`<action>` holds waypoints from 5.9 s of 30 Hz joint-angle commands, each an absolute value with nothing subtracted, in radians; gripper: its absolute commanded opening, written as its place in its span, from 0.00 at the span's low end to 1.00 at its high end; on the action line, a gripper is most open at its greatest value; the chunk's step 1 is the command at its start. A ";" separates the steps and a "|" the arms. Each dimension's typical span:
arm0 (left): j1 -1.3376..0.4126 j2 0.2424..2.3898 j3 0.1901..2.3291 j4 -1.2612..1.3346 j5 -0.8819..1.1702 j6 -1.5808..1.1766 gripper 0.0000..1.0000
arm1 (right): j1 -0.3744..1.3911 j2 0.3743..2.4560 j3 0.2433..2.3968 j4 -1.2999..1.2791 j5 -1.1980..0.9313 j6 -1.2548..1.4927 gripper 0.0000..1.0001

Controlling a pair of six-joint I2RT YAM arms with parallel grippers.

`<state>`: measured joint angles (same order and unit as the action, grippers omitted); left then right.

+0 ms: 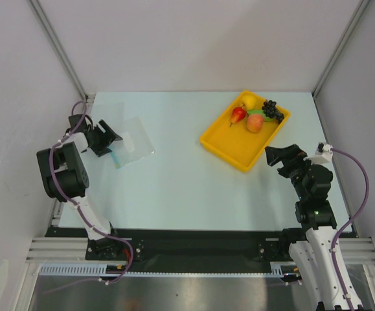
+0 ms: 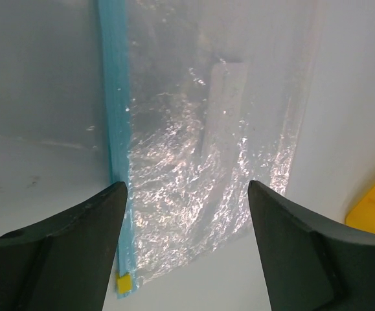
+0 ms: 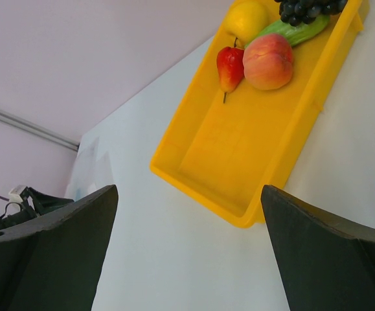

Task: Place the food in the zip-top bag and seal the zipper
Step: Pick up the zipper food storage bag at the center of the board, then open the zipper of the food storage bag.

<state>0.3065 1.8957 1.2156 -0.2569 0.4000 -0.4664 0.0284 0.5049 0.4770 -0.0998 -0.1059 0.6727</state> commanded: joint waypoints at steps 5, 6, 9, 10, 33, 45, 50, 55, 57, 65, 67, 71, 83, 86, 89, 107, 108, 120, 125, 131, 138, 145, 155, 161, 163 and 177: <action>0.370 1.842 1.181 -0.198 0.390 -0.531 0.77 | 0.026 0.505 0.489 -0.071 -0.113 0.672 1.00; 0.371 1.844 1.184 -0.199 0.384 -0.534 0.77 | 0.025 0.505 0.488 -0.068 -0.115 0.672 1.00; 0.376 1.839 1.178 -0.198 0.354 -0.538 0.80 | 0.026 0.505 0.486 -0.067 -0.112 0.672 1.00; 0.376 1.841 1.180 -0.196 0.351 -0.538 0.80 | 0.025 0.506 0.486 -0.066 -0.113 0.672 1.00; 0.195 1.792 1.062 -0.060 0.338 -0.554 0.00 | 0.026 0.506 0.482 -0.054 -0.123 0.667 1.00; -0.179 1.235 0.750 0.086 0.203 -0.528 0.00 | 0.305 0.732 0.518 0.146 -0.223 0.514 0.86; -0.417 1.108 0.715 0.078 0.068 -0.454 0.00 | 0.557 0.851 0.638 0.126 -0.055 0.355 0.87; -0.599 1.091 0.703 0.104 -0.063 -0.396 0.00 | 0.652 1.000 0.788 0.051 0.089 0.334 0.86; -0.684 1.103 0.687 0.129 -0.141 -0.388 0.01 | 0.657 1.057 0.837 0.046 0.101 0.334 0.83; -0.914 1.156 0.676 0.224 -0.258 -0.276 0.00 | 0.670 1.109 0.778 0.168 0.101 0.347 0.77; -0.954 1.218 0.713 0.227 -0.282 -0.261 0.00 | 0.679 1.082 0.730 0.193 0.110 0.383 0.76; -1.060 1.299 0.784 0.196 -0.383 -0.209 0.00 | 0.742 1.052 0.727 0.149 0.221 0.342 0.72; -1.152 1.332 0.839 0.166 -0.479 -0.156 0.00 | 0.755 1.043 0.712 0.103 0.294 0.420 0.62; -1.155 1.318 0.842 0.158 -0.483 -0.160 0.00 | 0.758 1.052 0.726 0.081 0.308 0.436 0.60; -1.155 1.299 0.828 0.163 -0.508 -0.160 0.01 | 0.765 1.045 0.719 0.084 0.310 0.449 0.60; -1.161 1.301 0.847 0.138 -0.509 -0.158 0.00 | 0.821 1.146 0.759 0.087 0.272 0.497 0.48; -1.160 1.301 0.848 0.138 -0.509 -0.158 0.00 | 0.821 1.146 0.759 0.087 0.267 0.497 0.48; -1.163 1.336 0.873 0.121 -0.548 -0.130 0.00 | 0.839 1.167 0.833 -0.040 0.299 0.554 0.77; -1.169 1.322 0.868 0.127 -0.563 -0.117 0.00 | 0.857 1.219 0.867 -0.071 0.302 0.568 0.70; -1.177 1.322 0.864 0.132 -0.586 -0.110 0.00 | 0.867 1.200 0.844 -0.032 0.316 0.555 0.42; -1.178 1.313 0.867 0.112 -0.583 -0.138 0.18 | 0.859 1.155 0.801 0.037 0.325 0.526 0.00; -1.134 1.143 0.805 0.117 -0.516 -0.169 0.51 | 0.827 1.151 0.779 0.074 0.295 0.473 0.00; -0.959 1.149 0.765 0.118 -0.252 -0.249 0.64 | 0.825 1.140 0.767 0.106 0.232 0.422 0.00; -0.960 1.200 0.787 0.133 -0.169 -0.235 0.67 | 0.825 1.137 0.767 0.106 0.222 0.429 0.00; -0.963 1.204 0.793 0.126 -0.149 -0.233 0.67 | 0.827 1.132 0.769 0.104 0.213 0.429 0.00; -0.965 1.307 0.861 0.044 -0.231 -0.230 0.50 | 0.841 1.129 0.767 0.115 0.195 0.422 0.00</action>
<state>-0.9600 1.3205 0.8200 0.0525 -0.1822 -0.2321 0.8310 1.1534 0.7662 0.0669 0.1993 0.4393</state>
